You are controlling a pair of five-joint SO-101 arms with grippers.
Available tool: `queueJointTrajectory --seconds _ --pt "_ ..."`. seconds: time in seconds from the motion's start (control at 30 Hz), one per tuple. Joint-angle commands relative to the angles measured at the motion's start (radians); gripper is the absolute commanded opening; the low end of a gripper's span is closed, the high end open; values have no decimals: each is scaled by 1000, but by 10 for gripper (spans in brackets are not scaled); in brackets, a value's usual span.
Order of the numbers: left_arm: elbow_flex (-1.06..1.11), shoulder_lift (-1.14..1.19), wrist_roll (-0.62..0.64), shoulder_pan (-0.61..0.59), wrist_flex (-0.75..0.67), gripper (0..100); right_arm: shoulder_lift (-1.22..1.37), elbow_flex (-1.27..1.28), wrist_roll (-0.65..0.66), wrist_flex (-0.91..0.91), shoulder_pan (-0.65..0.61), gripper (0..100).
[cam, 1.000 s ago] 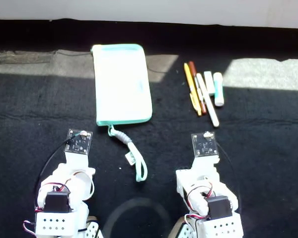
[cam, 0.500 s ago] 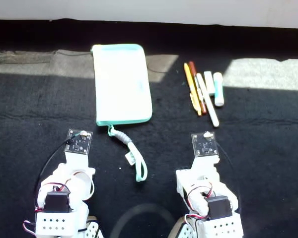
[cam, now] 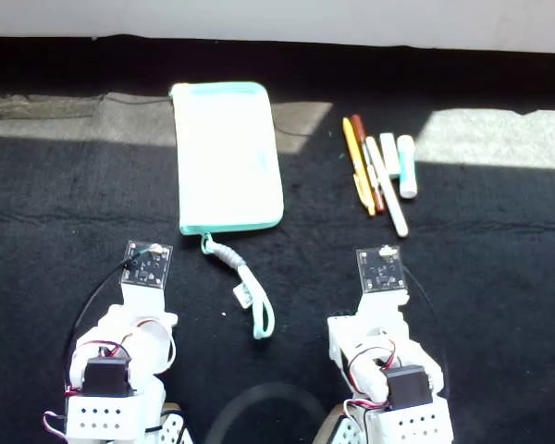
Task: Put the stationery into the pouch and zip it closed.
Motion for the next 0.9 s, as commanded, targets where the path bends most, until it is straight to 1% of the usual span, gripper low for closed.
queueJointTrajectory --seconds 0.0,0.63,0.83,0.87 --pt "16 -7 -3 16 5 8 -8 134 -3 2 -5 45" --pt "16 -7 -3 16 5 8 -8 134 -2 -2 -7 45" --pt "16 -7 -3 19 5 8 -8 134 6 -116 -16 48" --pt "16 -7 -3 19 5 8 -8 134 35 -134 -28 48"
